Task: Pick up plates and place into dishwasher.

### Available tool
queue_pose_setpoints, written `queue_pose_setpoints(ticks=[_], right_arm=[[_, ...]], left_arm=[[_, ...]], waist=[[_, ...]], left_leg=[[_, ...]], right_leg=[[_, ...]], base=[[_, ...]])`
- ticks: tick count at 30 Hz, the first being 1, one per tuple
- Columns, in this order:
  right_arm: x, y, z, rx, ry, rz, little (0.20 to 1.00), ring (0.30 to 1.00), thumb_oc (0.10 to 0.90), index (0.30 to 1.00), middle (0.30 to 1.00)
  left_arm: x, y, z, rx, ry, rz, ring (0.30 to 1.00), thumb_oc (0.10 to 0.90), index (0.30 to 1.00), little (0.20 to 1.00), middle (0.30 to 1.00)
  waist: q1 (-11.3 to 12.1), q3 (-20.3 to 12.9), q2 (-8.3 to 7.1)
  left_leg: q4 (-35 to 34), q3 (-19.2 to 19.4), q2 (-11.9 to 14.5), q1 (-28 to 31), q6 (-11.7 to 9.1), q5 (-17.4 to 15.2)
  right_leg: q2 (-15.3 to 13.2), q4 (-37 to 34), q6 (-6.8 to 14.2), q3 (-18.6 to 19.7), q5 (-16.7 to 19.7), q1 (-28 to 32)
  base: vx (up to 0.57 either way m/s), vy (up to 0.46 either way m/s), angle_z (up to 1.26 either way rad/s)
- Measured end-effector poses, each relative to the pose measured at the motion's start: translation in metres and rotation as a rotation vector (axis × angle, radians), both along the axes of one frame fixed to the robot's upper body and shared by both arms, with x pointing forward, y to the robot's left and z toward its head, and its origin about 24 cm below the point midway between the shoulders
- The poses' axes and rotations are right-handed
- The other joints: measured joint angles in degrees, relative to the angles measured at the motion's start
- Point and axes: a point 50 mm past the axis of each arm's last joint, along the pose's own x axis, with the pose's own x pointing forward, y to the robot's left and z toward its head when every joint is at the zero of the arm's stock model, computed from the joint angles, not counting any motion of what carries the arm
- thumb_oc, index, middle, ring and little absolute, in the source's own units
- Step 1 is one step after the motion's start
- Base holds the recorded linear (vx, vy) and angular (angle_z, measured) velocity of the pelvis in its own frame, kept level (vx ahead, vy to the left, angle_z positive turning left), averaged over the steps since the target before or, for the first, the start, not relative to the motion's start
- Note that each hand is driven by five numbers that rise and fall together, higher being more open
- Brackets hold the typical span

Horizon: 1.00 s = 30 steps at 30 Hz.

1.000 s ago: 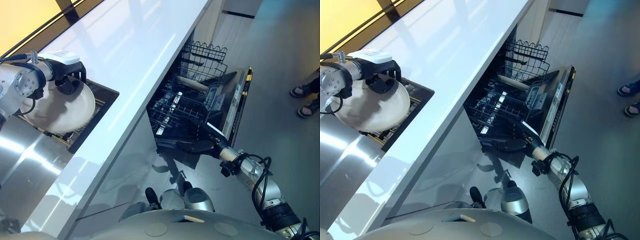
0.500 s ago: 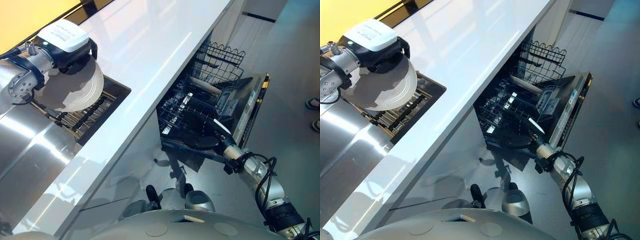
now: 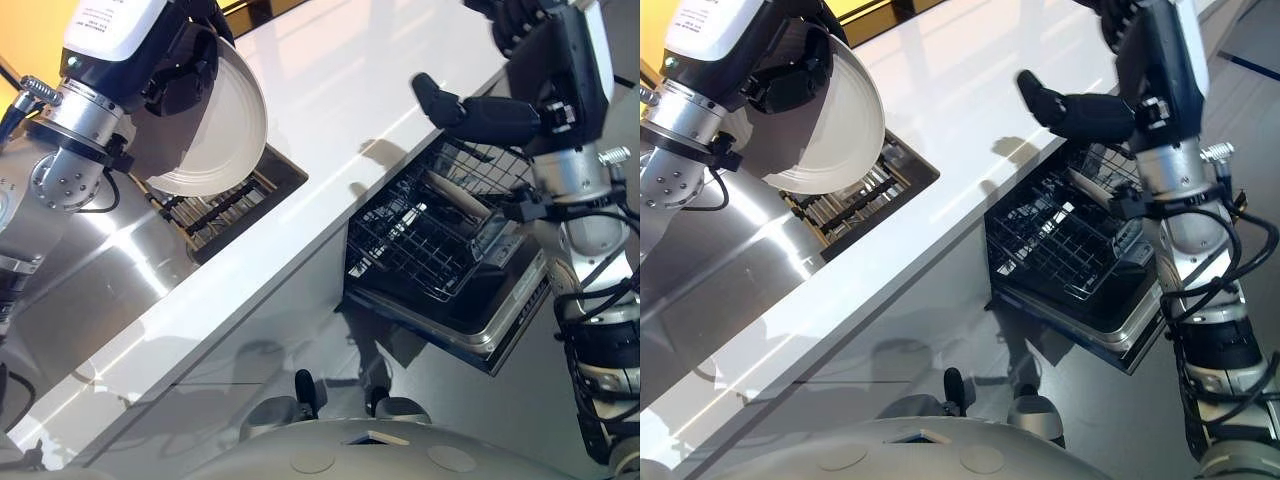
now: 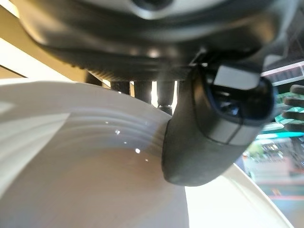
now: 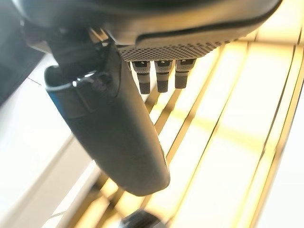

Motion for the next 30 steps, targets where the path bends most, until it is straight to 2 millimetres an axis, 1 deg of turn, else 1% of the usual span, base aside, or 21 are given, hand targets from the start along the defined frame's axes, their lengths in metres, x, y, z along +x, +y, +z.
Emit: queue_pose_setpoints(ticks=[2,3,5,8,10,12,16,21,23,28,30], right_arm=[[0.006,0.013,-0.015,0.039,0.137,0.105,0.9,0.9,0.8,0.9,0.9],[0.008,0.02,-0.022,0.056,0.198,0.146,0.9,0.9,0.8,0.9,0.9],[0.01,0.034,-0.037,0.102,0.314,0.228,0.9,0.9,0.8,0.9,0.9],[0.012,0.048,-0.049,0.167,0.411,0.292,0.9,0.9,0.8,0.9,0.9],[0.012,0.053,-0.051,0.188,0.43,0.303,0.9,0.9,0.8,0.9,0.9],[0.013,0.059,-0.049,0.235,0.44,0.311,0.9,0.9,0.8,0.9,0.9],[0.016,0.065,-0.042,0.296,0.426,0.314,0.9,0.9,0.8,0.9,0.9],[0.018,0.068,-0.043,0.392,0.461,0.308,0.9,0.9,0.8,0.9,0.9],[0.017,0.073,-0.044,0.433,0.482,0.315,0.9,0.9,0.8,0.9,0.9],[0.015,0.089,-0.054,0.458,0.572,0.36,0.9,0.9,0.8,0.9,0.9],[0.015,0.092,-0.058,0.46,0.613,0.377,0.9,0.9,0.8,0.9,0.9]], left_arm=[[-0.001,-0.002,0.0,-0.008,-0.067,-0.001,0.3,0.1,0.3,0.2,0.3],[-0.002,-0.003,0.001,0.004,-0.111,0.005,0.3,0.1,0.3,0.2,0.3],[-0.006,-0.004,0.004,0.032,-0.244,0.012,0.3,0.1,0.3,0.2,0.3],[-0.013,-0.01,0.013,0.046,-0.426,-0.028,0.3,0.1,0.3,0.2,0.3],[-0.016,-0.013,0.02,0.041,-0.501,-0.045,0.3,0.1,0.3,0.2,0.3],[-0.019,-0.015,0.029,0.031,-0.595,-0.06,0.3,0.1,0.3,0.2,0.3],[-0.022,-0.018,0.032,0.021,-0.673,-0.072,0.3,0.1,0.3,0.2,0.3],[-0.018,-0.024,0.02,0.007,-0.702,-0.062,0.3,0.1,0.3,0.2,0.3],[-0.017,-0.026,0.017,-0.012,-0.72,-0.059,0.3,0.1,0.3,0.2,0.3],[-0.013,-0.028,0.008,-0.087,-0.747,-0.058,0.3,0.1,0.3,0.2,0.3],[-0.012,-0.03,0.006,-0.102,-0.758,-0.063,0.3,0.1,0.3,0.2,0.3]], waist=[[1.1,-0.25,-0.43],[1.28,-0.3,-0.53],[1.72,-0.34,-0.59],[2.69,-0.45,-0.82],[3.05,-0.65,-1.16],[3.03,-1.16,-2.0],[2.6,-1.7,-2.8],[2.64,-2.64,-2.64],[2.57,-3.01,-2.39],[2.43,-3.68,-1.74],[2.48,-3.82,-1.66]], left_leg=[[0.0,-0.49,-0.03,-0.15,-0.07,0.19],[0.0,-0.86,-0.07,-0.25,-0.08,0.3],[0.0,-1.47,-0.1,-0.62,-0.12,0.58],[0.0,-2.09,-0.11,-0.94,-0.18,0.82],[0.0,-2.24,-0.12,-0.93,-0.22,0.85],[-0.01,-2.55,-0.12,-0.94,-0.26,0.9],[-0.01,-2.57,-0.1,-0.93,-0.39,0.98],[-0.01,-2.68,-0.06,-0.97,-0.67,0.8],[-0.01,-2.65,-0.08,-0.96,-0.67,0.8],[-0.01,-2.6,-0.04,-0.95,-0.67,0.81],[-0.01,-2.57,-0.03,-0.95,-0.66,0.82]], right_leg=[[0.05,-0.5,-0.01,-0.03,-0.01,0.29],[0.08,-0.67,-0.01,-0.12,0.0,0.48],[0.14,-0.78,-0.01,-0.48,-0.01,0.62],[0.24,-0.84,-0.01,-1.36,-0.01,0.72],[0.28,-0.85,-0.02,-1.43,-0.02,0.86],[0.3,-0.85,-0.23,-1.42,-0.15,0.92],[0.32,-0.86,-0.26,-1.37,-0.17,0.92],[0.37,-0.86,-0.3,-1.4,-0.15,0.91],[0.35,-0.86,-0.32,-1.38,-0.13,0.9],[0.38,-0.86,-0.33,-1.31,-0.12,0.86],[0.38,-0.86,-0.33,-1.29,-0.12,0.85]], base=[[-0.01,-0.076,0.18],[-0.01,-0.068,0.17],[-0.01,-0.061,0.22],[0.01,-0.042,0.17],[0.01,-0.024,0.07],[0.0,-0.012,0.02],[0.0,0.0,0.0],[0.0,0.0,0.0],[0.0,0.0,0.0],[0.0,0.0,0.0],[0.0,0.0,0.0]])
